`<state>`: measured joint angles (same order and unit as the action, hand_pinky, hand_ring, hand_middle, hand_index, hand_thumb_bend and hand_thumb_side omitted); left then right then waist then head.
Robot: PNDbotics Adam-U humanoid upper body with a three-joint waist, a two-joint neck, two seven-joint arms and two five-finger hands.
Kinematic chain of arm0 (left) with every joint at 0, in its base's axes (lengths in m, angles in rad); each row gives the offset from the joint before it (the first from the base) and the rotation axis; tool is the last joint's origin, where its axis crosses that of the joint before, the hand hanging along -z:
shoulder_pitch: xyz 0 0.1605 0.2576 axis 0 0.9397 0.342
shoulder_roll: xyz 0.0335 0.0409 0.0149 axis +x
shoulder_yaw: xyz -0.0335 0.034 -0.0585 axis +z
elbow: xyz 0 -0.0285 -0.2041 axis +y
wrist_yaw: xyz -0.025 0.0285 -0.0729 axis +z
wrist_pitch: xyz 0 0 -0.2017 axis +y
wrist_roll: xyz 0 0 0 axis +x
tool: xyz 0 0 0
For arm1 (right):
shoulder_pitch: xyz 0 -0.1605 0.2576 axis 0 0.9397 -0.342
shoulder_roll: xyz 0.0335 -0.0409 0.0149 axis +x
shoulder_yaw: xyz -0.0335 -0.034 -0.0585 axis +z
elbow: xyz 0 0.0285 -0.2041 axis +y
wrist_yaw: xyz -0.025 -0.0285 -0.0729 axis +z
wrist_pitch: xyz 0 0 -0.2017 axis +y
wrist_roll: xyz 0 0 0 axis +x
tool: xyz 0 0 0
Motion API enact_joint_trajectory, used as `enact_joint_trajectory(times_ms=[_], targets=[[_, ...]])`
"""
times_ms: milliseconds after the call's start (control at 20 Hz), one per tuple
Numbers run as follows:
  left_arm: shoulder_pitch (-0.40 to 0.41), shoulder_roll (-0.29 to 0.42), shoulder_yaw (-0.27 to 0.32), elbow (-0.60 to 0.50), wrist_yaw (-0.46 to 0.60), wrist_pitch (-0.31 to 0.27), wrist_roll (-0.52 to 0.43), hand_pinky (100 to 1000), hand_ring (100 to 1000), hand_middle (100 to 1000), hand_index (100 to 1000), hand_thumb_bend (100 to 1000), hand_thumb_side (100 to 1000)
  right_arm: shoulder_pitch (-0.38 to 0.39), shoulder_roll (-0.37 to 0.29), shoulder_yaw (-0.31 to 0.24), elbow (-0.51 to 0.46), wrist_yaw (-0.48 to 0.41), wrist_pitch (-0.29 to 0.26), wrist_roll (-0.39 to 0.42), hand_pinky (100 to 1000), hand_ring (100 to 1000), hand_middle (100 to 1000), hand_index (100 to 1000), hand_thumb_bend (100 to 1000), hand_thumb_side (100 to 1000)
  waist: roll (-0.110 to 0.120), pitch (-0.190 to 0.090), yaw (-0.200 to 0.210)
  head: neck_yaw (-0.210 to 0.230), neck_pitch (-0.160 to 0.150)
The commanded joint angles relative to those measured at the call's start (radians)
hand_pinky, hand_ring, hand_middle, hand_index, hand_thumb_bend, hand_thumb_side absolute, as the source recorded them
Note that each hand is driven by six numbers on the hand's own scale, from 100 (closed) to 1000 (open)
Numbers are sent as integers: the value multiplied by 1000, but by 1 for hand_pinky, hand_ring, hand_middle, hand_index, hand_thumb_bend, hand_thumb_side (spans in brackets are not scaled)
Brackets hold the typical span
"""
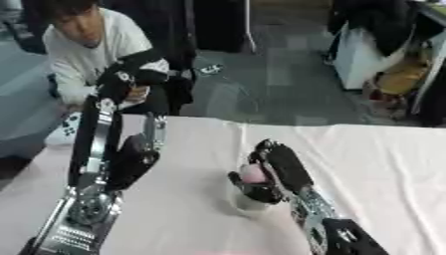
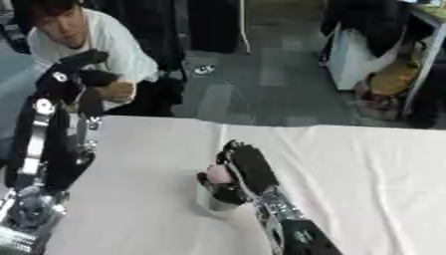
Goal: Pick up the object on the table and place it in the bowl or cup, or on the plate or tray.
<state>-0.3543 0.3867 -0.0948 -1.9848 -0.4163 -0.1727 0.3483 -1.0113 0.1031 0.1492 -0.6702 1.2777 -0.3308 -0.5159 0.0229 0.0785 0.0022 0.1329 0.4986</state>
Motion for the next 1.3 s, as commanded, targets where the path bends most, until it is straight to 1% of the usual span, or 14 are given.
enact_joint_trajectory(times_ms=[50,100,150,200,250,300,350,400,450,550,700,950,1100,1300], targets=[[-16,8,1,-15,-2,0,-2,698,653,793,895,100,773,-10,8,-8,-18,32,-7,-35,100,100,142,296,491,271,3,-14,2,7,-7],[-16,8,2,-15,-2,0,-2,698,653,793,895,100,773,-10,9,-9,-18,39,-12,-42,100,188,336,461,513,329,3,-14,2,7,-7],[-16,8,2,-15,-2,0,-2,698,653,793,895,100,773,-10,9,-10,-18,47,-15,-47,100,167,321,448,510,324,3,-14,2,7,-8],[-16,8,2,-15,-2,0,-2,698,653,793,895,100,773,-10,10,-11,-17,53,-17,-51,100,349,459,571,537,374,3,-15,2,8,-8],[-16,8,2,-15,-2,0,-2,698,653,793,895,100,773,-10,10,-12,-17,60,-18,-53,100,324,439,551,533,367,3,-15,2,8,-8],[-16,8,2,-15,-2,-1,-2,698,653,793,895,100,773,-10,11,-13,-17,64,-20,-55,100,441,517,631,547,404,3,-15,2,9,-8],[-16,8,2,-15,-2,-1,-2,698,653,793,895,100,773,-9,11,-13,-18,68,-23,-58,100,441,517,631,547,404,3,-15,2,9,-8],[-16,8,2,-15,-2,-1,-2,698,653,793,895,100,773,-9,12,-14,-18,71,-26,-60,100,507,577,681,554,433,3,-15,2,9,-8],[-16,8,2,-15,-2,-1,-2,698,653,793,895,100,773,-9,12,-14,-18,74,-30,-63,100,501,571,677,553,431,3,-15,1,10,-8],[-16,8,2,-15,-2,-1,-2,698,653,793,895,100,773,-8,13,-15,-16,77,-34,-64,100,571,640,730,559,462,3,-15,1,10,-8],[-15,8,2,-15,-3,-1,-1,698,653,793,895,100,773,-8,14,-16,-15,82,-36,-61,166,613,692,768,562,479,3,-15,1,11,-9],[-15,8,2,-15,-3,-1,0,698,653,793,895,100,773,-7,12,-21,-13,90,-22,-54,217,638,722,780,556,491,3,-15,1,11,-8],[-15,8,2,-15,-3,-1,0,698,653,793,895,100,773,-6,13,-22,-14,91,-11,-50,293,675,758,812,550,506,3,-15,0,10,-8],[-14,9,2,-15,-3,0,-1,698,653,793,895,100,773,-3,13,-23,-27,78,-9,-53,325,702,786,839,526,539,3,-16,0,10,-9]])
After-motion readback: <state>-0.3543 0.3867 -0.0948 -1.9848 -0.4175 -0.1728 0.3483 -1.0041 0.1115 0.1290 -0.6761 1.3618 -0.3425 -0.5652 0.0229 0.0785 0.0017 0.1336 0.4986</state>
